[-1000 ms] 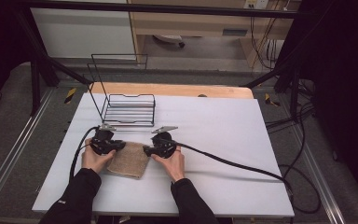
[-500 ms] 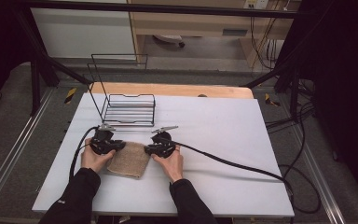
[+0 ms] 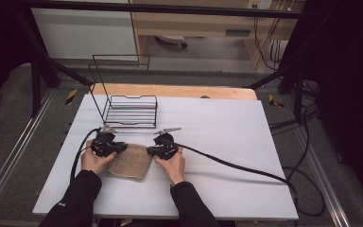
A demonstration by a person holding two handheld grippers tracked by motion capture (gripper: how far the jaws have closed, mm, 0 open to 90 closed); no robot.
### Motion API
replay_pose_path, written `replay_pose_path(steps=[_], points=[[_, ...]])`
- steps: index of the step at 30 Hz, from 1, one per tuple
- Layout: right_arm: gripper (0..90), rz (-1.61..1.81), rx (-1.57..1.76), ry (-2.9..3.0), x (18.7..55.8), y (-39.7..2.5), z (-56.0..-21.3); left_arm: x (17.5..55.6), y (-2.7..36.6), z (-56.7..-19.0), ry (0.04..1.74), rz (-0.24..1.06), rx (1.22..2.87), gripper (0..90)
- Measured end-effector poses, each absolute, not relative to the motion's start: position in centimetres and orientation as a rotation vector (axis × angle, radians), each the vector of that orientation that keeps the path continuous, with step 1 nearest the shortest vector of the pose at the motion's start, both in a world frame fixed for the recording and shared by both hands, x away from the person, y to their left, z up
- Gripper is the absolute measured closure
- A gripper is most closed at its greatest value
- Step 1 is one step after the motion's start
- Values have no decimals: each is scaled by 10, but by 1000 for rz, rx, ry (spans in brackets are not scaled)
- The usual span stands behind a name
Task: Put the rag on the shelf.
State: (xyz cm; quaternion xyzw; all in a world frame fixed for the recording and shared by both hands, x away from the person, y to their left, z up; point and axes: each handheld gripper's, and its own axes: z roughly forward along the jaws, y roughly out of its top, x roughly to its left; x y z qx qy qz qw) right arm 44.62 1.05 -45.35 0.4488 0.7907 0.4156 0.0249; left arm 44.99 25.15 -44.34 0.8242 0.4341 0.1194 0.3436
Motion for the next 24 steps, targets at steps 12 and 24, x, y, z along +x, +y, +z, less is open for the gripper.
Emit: replay_pose_path(steps=[12,24], points=[[858,1323,1326,2417,440,9,-445,444,257,-434,1107,328,2094,836],[858,1403,1246,2380,431,6,-430,428,264,-418,1064,372,2030,837]])
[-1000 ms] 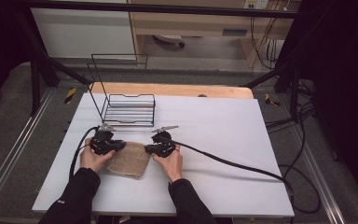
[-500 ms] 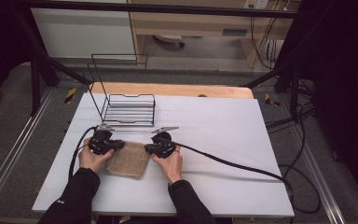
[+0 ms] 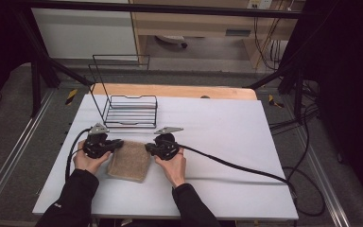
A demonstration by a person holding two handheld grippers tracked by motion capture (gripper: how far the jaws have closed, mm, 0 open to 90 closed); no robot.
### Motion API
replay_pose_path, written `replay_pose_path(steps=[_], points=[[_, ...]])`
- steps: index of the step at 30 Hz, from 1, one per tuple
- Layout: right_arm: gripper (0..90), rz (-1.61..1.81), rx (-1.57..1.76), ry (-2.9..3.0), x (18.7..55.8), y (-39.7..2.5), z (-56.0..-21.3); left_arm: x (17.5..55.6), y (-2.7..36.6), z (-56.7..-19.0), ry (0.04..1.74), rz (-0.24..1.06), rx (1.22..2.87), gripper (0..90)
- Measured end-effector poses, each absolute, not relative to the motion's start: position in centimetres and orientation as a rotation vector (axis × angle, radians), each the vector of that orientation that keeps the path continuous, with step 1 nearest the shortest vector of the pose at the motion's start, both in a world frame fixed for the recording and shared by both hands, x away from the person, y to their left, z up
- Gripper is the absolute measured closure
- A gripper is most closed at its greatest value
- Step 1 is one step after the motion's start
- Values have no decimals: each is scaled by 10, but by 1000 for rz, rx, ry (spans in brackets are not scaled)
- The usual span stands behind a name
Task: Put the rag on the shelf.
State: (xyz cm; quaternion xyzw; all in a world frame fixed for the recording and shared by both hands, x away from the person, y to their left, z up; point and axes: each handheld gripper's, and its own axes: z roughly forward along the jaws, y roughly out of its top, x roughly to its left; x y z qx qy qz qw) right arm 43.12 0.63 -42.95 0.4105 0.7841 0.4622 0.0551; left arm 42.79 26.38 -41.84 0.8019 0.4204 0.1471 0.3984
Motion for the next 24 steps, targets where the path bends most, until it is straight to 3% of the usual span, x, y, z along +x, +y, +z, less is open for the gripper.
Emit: replay_pose_path(steps=[24], points=[[861,1495,1035,2320,413,7,-388,402,274,-386,1005,463,1923,837]])
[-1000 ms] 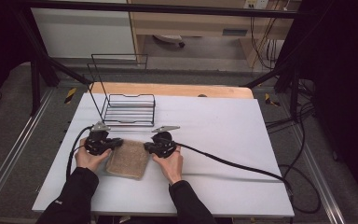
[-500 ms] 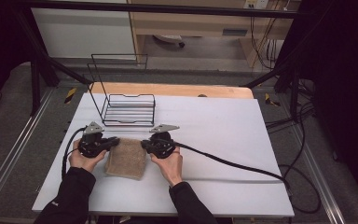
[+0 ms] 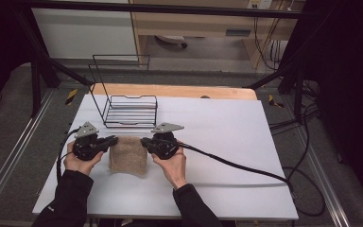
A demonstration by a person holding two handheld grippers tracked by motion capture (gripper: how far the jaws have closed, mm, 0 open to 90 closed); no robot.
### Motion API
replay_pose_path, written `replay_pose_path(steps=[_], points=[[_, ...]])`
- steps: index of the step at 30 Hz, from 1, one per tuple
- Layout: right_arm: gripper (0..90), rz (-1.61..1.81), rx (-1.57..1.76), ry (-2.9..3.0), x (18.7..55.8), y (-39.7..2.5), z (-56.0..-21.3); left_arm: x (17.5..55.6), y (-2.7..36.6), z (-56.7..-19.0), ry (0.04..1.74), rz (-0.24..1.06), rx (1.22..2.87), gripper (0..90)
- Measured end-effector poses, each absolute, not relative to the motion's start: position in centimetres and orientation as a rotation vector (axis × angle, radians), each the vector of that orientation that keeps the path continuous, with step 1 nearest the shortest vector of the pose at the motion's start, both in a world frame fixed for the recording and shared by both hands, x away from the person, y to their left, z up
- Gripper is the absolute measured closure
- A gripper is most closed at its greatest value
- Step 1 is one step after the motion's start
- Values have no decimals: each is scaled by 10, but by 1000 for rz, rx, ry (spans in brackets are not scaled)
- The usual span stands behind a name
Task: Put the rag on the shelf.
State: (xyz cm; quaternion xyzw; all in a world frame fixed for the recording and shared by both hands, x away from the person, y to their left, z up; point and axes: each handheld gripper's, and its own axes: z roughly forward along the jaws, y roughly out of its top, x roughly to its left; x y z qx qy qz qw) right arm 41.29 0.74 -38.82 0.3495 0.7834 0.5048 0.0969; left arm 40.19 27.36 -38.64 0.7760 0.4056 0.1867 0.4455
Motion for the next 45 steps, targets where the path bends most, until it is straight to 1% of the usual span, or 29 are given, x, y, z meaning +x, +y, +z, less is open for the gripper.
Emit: replay_pose_path(steps=[5,21,45], points=[[862,1503,983,2303,410,8,-377,396,274,-377,992,501,1904,838],[863,1504,877,2285,408,8,-349,384,275,-357,959,564,1831,839],[863,1584,811,2195,405,2,-326,376,273,-332,926,624,1743,839]])
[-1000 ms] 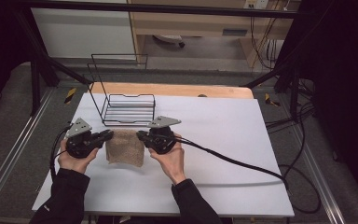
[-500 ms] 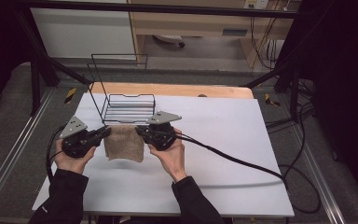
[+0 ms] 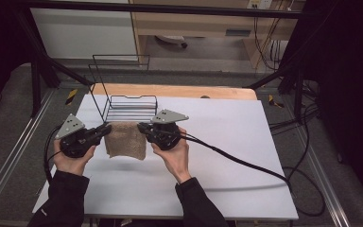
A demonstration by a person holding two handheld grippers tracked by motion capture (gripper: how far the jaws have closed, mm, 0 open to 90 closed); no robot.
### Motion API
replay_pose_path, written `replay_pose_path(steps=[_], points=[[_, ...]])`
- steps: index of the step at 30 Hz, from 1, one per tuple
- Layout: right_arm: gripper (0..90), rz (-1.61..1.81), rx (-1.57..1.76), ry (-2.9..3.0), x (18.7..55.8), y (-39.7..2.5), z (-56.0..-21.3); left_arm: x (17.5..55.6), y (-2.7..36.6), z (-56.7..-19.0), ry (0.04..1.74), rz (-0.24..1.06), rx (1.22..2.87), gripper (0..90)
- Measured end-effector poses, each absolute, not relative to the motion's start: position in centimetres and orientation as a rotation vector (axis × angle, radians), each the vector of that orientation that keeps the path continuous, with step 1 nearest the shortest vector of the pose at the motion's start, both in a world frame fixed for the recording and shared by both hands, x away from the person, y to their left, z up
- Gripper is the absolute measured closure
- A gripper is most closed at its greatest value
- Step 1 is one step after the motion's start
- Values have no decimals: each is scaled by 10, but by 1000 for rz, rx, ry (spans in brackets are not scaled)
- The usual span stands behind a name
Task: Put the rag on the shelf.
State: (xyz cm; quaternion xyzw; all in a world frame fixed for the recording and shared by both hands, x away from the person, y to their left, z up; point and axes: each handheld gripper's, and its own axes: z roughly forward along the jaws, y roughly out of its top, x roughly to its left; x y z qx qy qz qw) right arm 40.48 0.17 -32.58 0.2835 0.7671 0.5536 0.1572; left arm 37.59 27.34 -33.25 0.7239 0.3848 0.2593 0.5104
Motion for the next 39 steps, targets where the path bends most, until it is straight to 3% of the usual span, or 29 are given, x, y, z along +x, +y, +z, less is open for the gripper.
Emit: replay_pose_path(steps=[39], points=[[863,1636,714,2032,421,6,-267,391,277,-282,889,706,1544,840]])
